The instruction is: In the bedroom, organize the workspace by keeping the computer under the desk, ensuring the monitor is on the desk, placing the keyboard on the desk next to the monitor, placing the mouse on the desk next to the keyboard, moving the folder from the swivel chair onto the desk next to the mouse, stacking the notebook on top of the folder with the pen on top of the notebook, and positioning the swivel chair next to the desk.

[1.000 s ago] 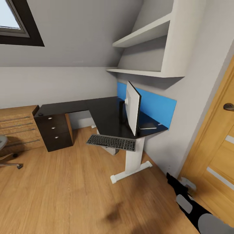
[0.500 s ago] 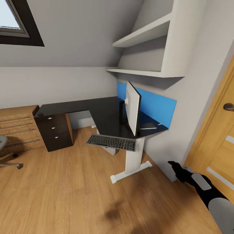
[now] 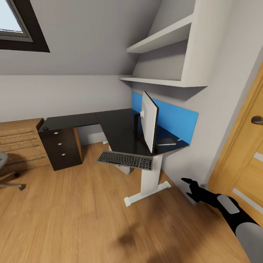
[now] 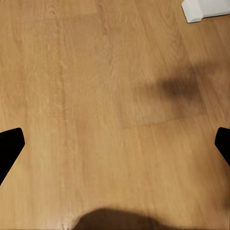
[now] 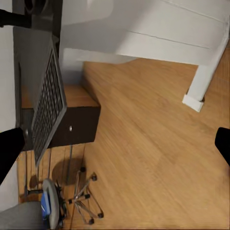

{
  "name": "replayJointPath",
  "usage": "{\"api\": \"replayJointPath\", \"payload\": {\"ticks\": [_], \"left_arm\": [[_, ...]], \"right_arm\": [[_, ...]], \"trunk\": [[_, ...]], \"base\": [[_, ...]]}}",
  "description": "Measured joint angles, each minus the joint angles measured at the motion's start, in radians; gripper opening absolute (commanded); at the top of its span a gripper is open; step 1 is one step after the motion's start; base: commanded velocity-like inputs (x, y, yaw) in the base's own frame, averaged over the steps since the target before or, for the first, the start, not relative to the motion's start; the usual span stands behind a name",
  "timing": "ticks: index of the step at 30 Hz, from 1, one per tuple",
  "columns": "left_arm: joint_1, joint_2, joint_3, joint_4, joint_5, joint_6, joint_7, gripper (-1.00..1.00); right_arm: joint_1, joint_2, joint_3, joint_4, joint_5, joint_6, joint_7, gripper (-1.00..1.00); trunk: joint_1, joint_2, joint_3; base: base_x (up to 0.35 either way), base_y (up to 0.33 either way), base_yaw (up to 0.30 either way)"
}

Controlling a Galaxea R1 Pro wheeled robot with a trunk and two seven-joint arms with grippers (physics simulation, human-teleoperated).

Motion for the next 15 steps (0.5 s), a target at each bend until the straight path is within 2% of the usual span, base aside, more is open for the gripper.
{"api": "replayJointPath", "payload": {"ticks": [9,15], "left_arm": [[0.0,-0.001,0.0,0.0,-0.002,-0.002,-0.001,1.0],[0.0,-0.001,0.0,0.0,-0.002,-0.001,-0.001,1.0]], "right_arm": [[0.003,0.003,0.001,0.002,0.012,0.04,0.182,1.0],[0.005,0.003,0.0,0.003,0.014,0.042,0.217,1.0]], "trunk": [[0.0,0.0,0.0],[0.0,0.0,0.0]], "base": [[0.268,0.0,0.0],[0.192,0.0,0.0]]}}
